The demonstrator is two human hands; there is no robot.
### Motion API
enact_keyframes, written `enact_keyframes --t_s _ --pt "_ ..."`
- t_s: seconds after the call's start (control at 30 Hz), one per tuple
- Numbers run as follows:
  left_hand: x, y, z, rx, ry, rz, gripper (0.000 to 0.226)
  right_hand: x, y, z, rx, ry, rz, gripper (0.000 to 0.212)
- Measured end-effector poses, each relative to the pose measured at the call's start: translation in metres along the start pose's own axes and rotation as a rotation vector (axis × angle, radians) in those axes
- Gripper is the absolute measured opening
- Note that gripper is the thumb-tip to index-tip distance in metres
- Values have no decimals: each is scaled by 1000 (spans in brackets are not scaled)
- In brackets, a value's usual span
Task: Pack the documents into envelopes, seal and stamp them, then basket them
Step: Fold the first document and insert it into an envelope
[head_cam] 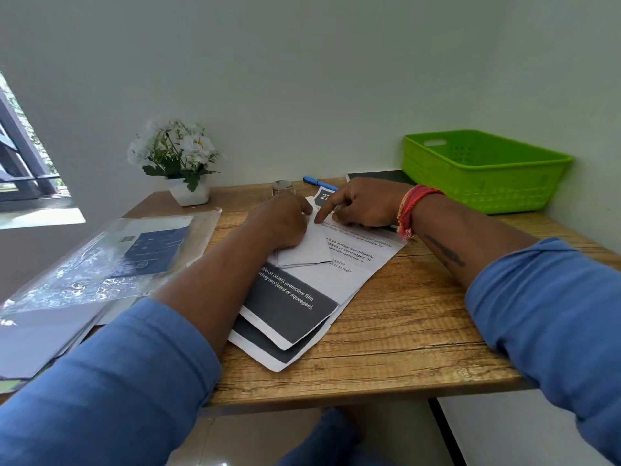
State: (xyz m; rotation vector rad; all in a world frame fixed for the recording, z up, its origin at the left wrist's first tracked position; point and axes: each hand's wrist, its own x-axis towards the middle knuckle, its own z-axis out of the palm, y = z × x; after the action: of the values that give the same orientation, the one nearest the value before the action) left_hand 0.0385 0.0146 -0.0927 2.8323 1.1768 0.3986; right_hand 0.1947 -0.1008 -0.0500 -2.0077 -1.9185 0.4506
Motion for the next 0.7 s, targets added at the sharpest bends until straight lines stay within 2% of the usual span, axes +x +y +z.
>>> enact_keyframes --t_s 0.1,0.27,0.7 --pt "-1 0 -2 -25 9 10 34 6 -7 5 -142 52 24 41" --pt "-1 0 -3 -51 10 -15 31 13 -12 8 -203 76 105 51" --pt "-5 3 -7 -41 16 -3 31 37 -27 16 -533 -17 180 57"
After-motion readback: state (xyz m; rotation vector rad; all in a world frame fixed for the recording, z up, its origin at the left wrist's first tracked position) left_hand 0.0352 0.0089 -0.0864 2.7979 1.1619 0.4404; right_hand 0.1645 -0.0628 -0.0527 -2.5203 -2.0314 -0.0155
